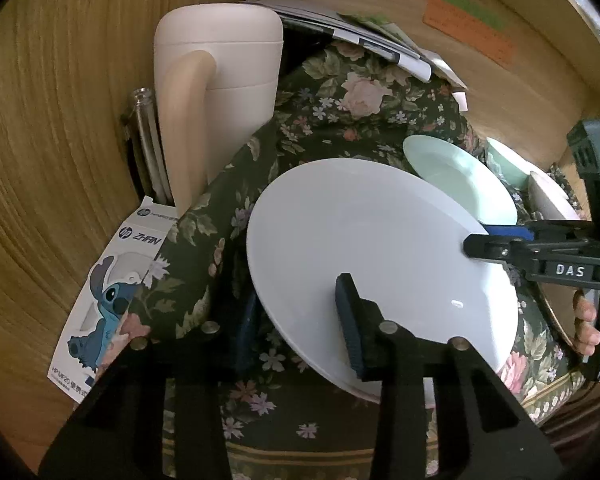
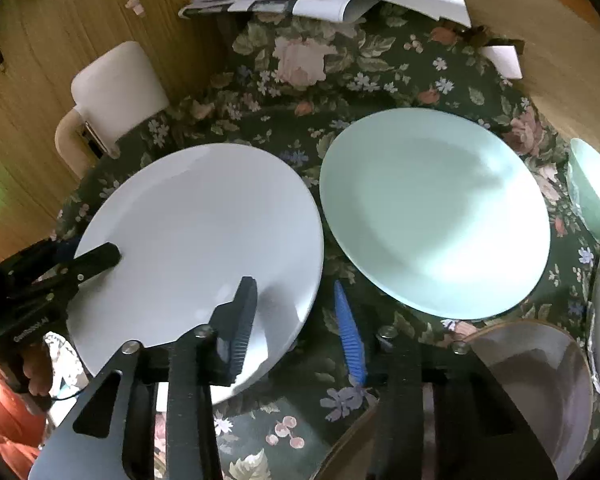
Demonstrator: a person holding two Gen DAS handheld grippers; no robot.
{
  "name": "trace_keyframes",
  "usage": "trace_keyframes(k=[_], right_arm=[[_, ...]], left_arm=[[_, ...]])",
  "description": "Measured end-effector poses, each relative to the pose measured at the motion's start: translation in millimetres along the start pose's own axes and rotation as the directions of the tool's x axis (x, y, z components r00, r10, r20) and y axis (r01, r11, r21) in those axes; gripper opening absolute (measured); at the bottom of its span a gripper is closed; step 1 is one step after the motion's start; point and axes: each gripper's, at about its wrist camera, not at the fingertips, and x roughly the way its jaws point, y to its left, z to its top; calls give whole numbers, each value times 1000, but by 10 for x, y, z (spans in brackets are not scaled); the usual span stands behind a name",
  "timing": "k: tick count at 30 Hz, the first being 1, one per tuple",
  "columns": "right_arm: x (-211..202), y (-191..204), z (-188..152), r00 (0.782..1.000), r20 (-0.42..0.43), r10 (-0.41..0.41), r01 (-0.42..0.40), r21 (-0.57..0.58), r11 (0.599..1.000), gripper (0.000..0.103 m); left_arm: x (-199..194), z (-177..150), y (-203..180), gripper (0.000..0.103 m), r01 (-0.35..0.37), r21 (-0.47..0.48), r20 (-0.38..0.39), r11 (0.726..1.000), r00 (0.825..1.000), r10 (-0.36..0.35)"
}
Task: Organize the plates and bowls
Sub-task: 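Lift the white plate with the left gripper and carry it over the dark plate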
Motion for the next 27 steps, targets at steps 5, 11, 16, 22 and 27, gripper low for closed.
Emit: trace_keyframes(k=[5,11,16,22,27], right_arm=[[35,14,37,1000,-5,11,-11,8,1000,30],[37,27,33,1000,3,5,-5,5,1000,29],[23,31,28,1000,20,3,-4,9,1000,28],[-82,32,12,998,55,-2,1,5,1000,28],[-151,35,0,997,79,-5,5,5,1000,28]], left_arm=[[-11,-8,39,36,25,-15,-6,1000,1000,-25],[-17,-8,43,35,25,-26,-7,999,1000,-25],[-26,-1,53,35,31,-48,-2,998,1000,-31],[-47,14,33,35,29,-61,9,998,1000,-28],[-69,46,12,35,34,-71,21,997,999,-33]])
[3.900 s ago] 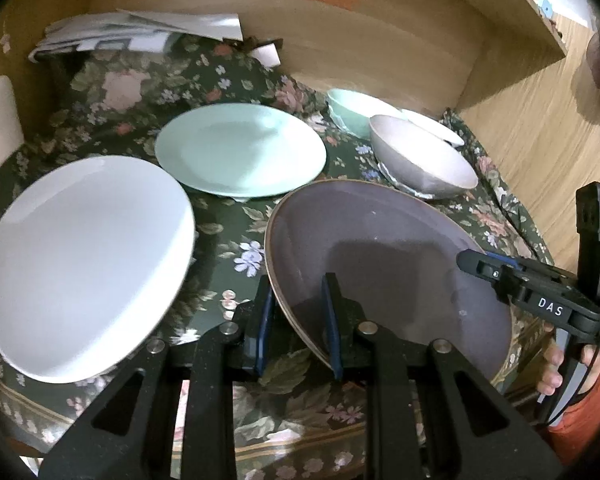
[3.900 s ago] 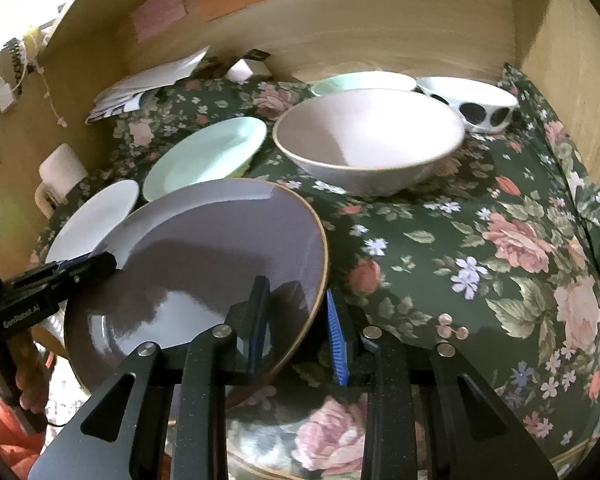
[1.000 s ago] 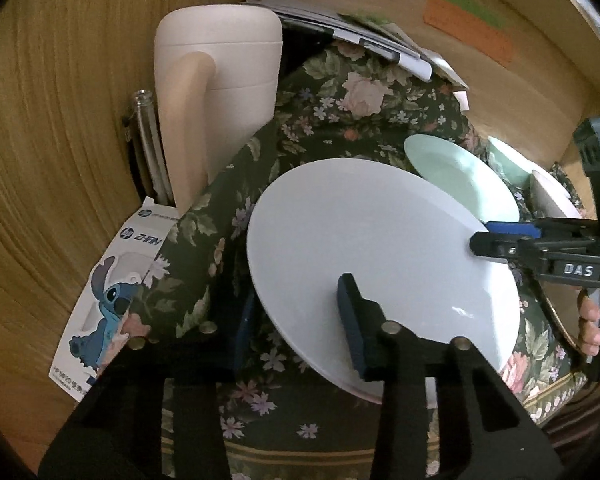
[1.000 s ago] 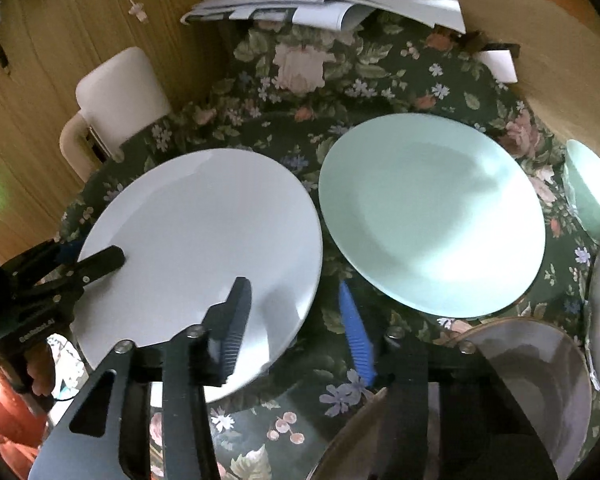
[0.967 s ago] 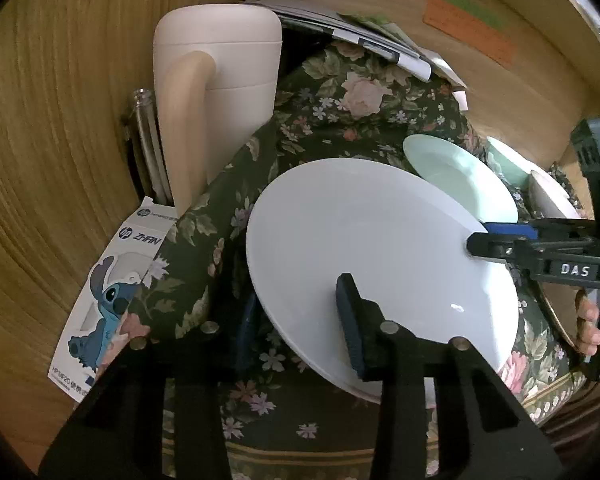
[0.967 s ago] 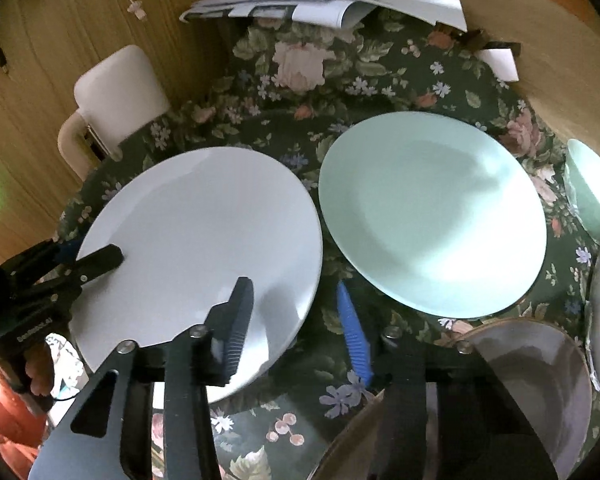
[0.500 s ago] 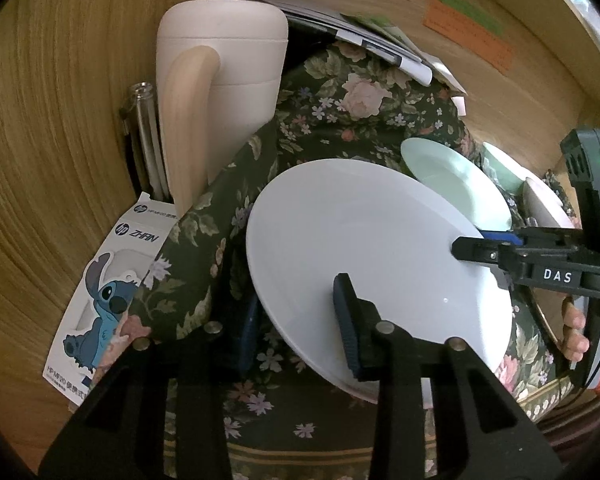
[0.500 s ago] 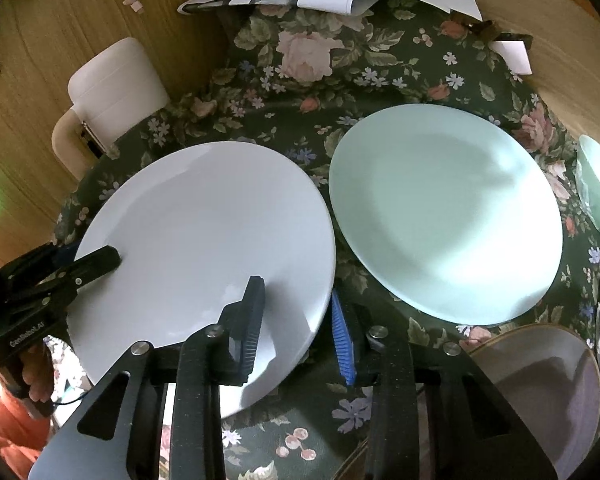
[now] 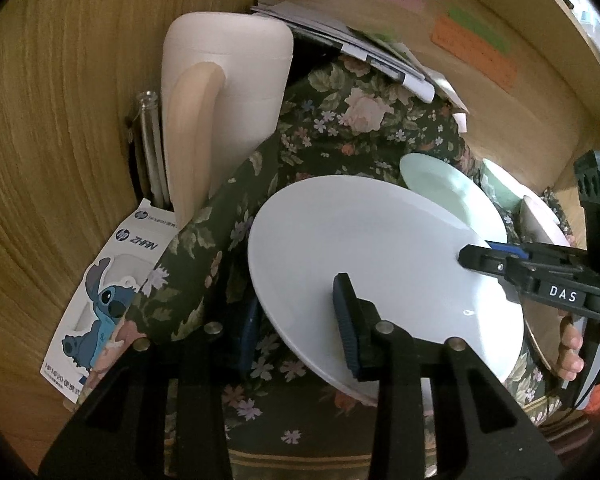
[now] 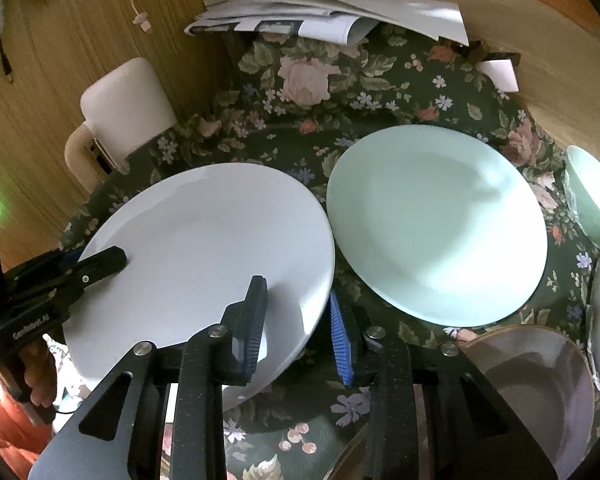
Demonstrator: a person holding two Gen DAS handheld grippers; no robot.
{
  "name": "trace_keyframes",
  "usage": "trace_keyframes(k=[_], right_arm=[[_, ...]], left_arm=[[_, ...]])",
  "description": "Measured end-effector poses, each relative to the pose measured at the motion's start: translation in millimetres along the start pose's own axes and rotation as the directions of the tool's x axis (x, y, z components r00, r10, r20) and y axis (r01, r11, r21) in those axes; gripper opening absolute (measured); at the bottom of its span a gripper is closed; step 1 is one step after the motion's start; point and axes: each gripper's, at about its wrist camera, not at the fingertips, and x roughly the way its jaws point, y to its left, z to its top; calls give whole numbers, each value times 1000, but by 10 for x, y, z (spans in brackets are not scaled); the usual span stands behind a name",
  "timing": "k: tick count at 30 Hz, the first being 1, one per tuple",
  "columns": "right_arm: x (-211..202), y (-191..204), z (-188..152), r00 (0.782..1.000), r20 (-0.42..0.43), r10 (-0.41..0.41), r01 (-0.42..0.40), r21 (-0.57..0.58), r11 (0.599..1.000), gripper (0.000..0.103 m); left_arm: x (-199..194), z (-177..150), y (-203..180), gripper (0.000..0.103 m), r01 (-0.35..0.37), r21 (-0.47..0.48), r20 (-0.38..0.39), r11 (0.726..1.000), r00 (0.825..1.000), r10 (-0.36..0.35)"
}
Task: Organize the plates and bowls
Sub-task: 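Lift the white plate with the left gripper and carry it over the dark plate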
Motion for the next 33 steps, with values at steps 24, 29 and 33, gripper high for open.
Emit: trace_keyframes(k=[24,29,33], right_arm=[[-718,-337,-276,991,124,-56,46,81,996,27],[-890,-490,-377,987,144,-73,59,104,993,27],[-1029,-597,-483,984,156,-91,71,125,990,27]], left_arm=[[-212,107,-627,35,83,68,64,994,994,-87],[-240,80,-837,35,104,94,65,990,992,-110],[-232,53,-1001,35,115,116,58,987,991,-123]])
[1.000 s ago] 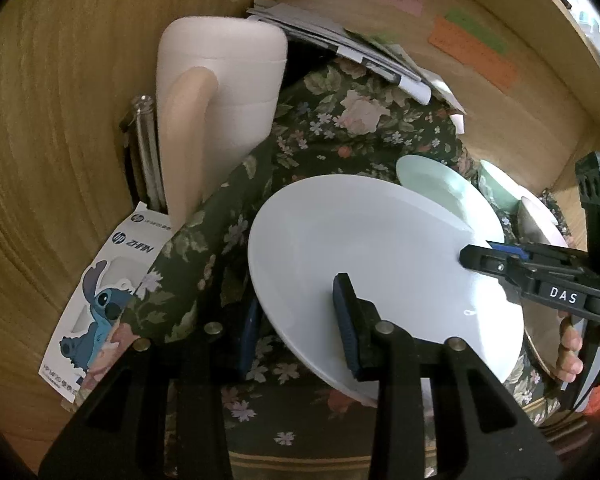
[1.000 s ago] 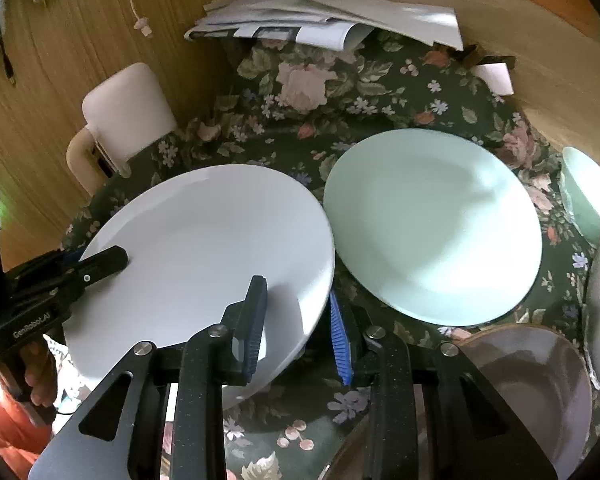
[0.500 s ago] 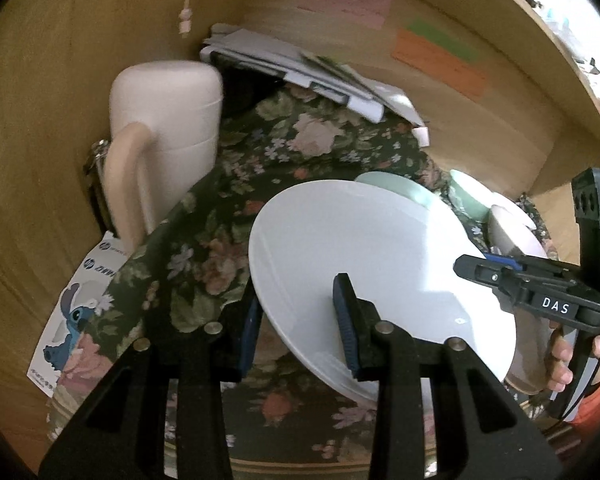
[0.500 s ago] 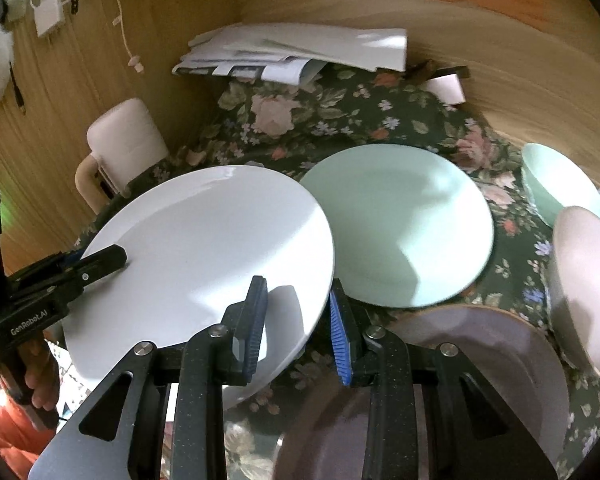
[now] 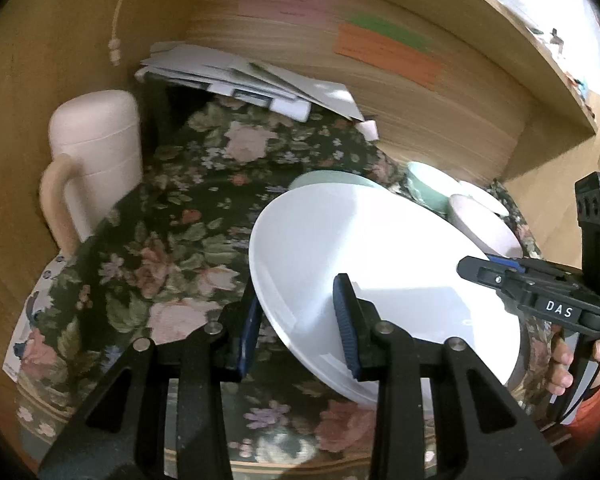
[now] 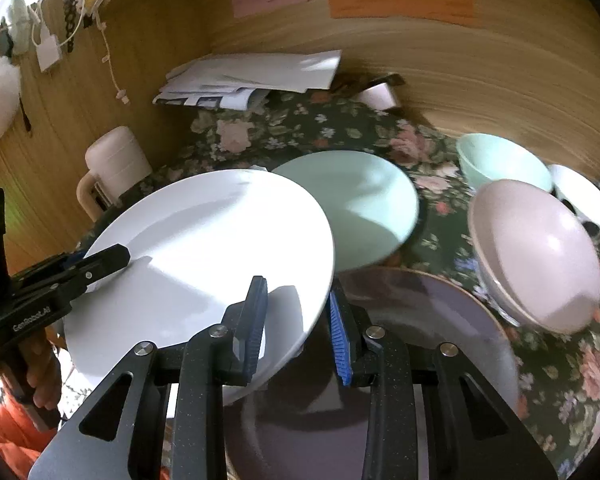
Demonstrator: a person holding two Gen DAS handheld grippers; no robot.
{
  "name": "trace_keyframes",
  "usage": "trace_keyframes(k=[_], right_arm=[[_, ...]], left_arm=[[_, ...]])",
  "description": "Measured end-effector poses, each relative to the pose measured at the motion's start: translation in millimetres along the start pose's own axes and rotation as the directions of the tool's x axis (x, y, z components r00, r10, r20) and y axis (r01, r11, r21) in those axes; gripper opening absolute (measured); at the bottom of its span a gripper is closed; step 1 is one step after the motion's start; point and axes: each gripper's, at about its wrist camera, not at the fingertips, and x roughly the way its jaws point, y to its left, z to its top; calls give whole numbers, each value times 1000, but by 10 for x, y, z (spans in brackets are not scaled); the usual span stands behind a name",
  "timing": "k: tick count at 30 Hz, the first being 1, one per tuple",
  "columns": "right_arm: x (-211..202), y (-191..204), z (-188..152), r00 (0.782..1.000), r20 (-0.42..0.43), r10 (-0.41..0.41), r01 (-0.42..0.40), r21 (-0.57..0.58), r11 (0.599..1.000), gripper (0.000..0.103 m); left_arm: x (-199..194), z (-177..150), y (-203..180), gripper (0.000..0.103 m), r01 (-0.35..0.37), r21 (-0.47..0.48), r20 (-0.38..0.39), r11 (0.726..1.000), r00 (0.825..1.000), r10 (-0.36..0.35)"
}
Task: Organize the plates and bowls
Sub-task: 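Lift the white plate with the left gripper and carry it over the dark plate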
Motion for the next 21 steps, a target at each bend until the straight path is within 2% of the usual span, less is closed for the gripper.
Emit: trace_keyframes(k=[21], right_arm=[[-429,-589,-444,997,12,-72,70,109,992,27]], left_arm=[[227,-176,-771,35,87,78,-69,993,994,-81]])
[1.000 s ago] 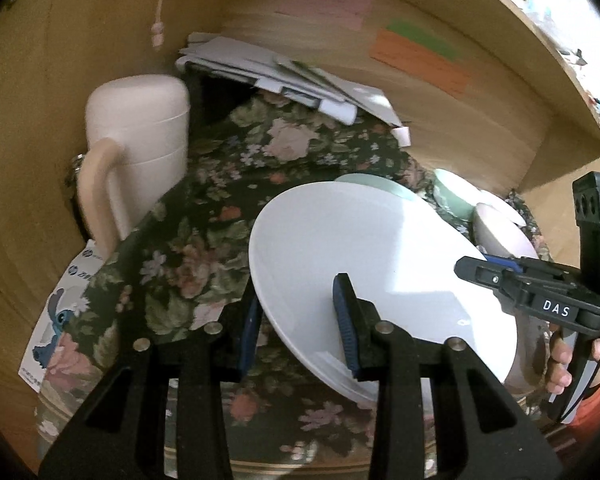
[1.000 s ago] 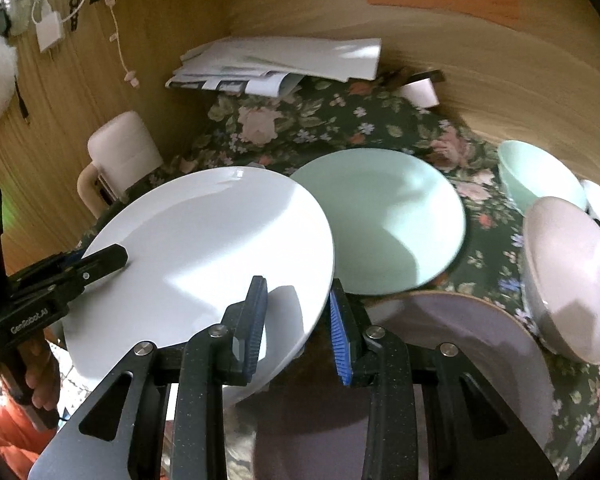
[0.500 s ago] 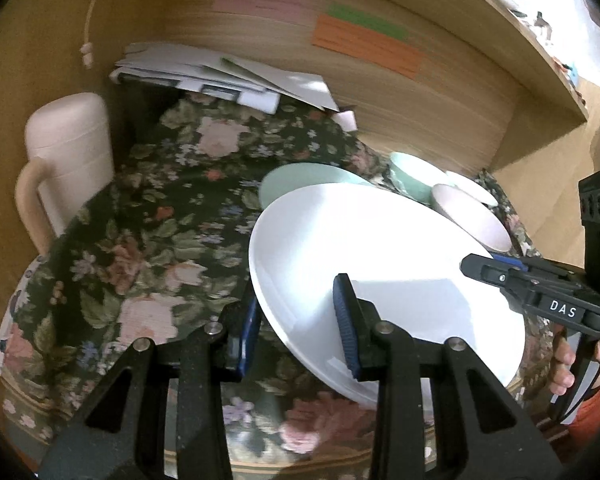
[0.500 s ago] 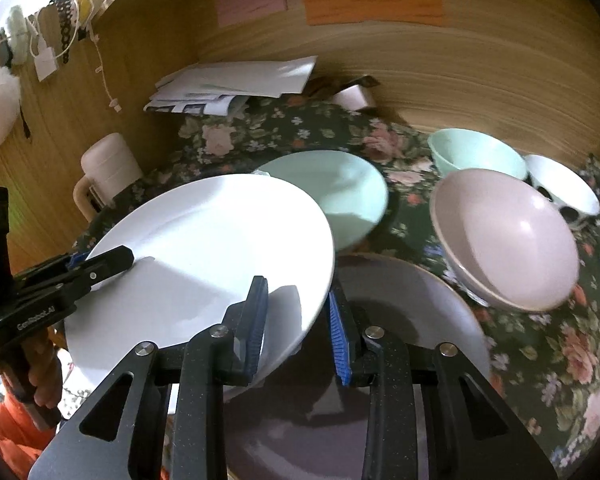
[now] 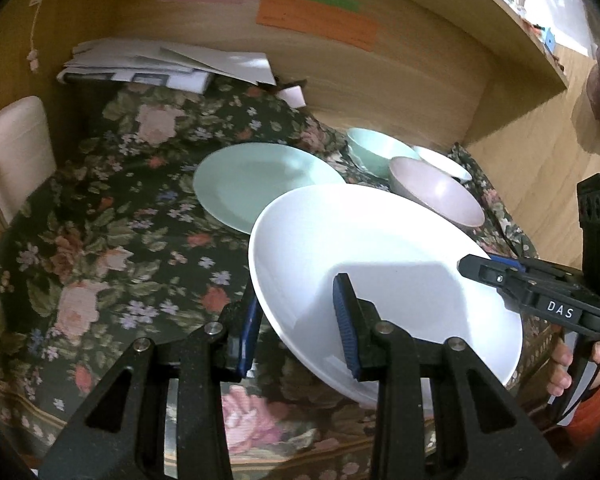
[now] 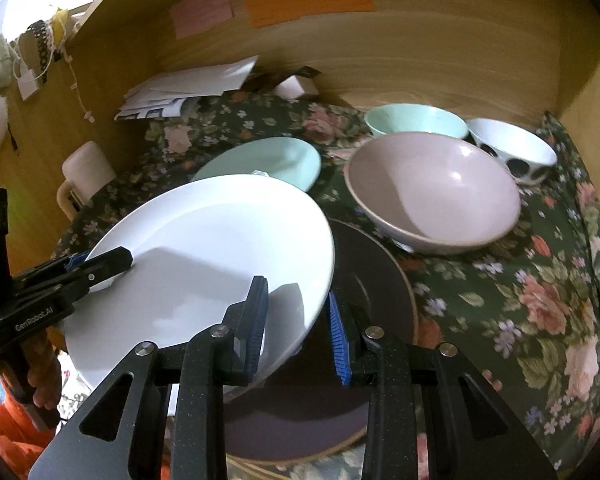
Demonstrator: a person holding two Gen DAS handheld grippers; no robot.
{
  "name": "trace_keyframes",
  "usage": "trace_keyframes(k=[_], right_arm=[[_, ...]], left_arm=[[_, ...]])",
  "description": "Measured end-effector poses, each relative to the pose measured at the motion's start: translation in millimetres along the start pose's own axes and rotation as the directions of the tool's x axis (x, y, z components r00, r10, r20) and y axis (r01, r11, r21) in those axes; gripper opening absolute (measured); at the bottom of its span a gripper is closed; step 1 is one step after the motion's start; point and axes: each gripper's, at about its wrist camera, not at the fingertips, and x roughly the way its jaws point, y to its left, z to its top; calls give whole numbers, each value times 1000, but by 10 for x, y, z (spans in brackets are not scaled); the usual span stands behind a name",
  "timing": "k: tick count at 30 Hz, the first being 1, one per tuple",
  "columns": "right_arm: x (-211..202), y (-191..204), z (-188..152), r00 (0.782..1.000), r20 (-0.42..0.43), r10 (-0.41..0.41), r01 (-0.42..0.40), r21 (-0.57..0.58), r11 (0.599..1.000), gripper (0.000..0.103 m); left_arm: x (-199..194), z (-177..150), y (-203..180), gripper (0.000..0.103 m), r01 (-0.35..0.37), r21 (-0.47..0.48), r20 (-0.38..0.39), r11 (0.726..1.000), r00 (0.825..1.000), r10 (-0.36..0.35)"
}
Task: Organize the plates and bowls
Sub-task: 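Lift the white plate with the left gripper and carry it over the dark plate, then lower the white plate onto the dark plate and open the left gripper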
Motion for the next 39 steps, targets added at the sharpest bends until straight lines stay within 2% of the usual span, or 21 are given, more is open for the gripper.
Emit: trace_keyframes(k=[17,31,39], right_arm=[[-15,-336,-238,1000,-23,-6,7,74,997,27],[44,-266,-200,998,-52,-39,41,26,999,29],[46,-195,-194,994,-56,-89,87,-29,996,29]], left_arm=[[303,-112,-271,35,7,34,-76,999,997,-4],[406,-101,-215,36,14,19,-104,1000,995,-12],[430,-96,-199,36,21,27,-113,999,993,-18]])
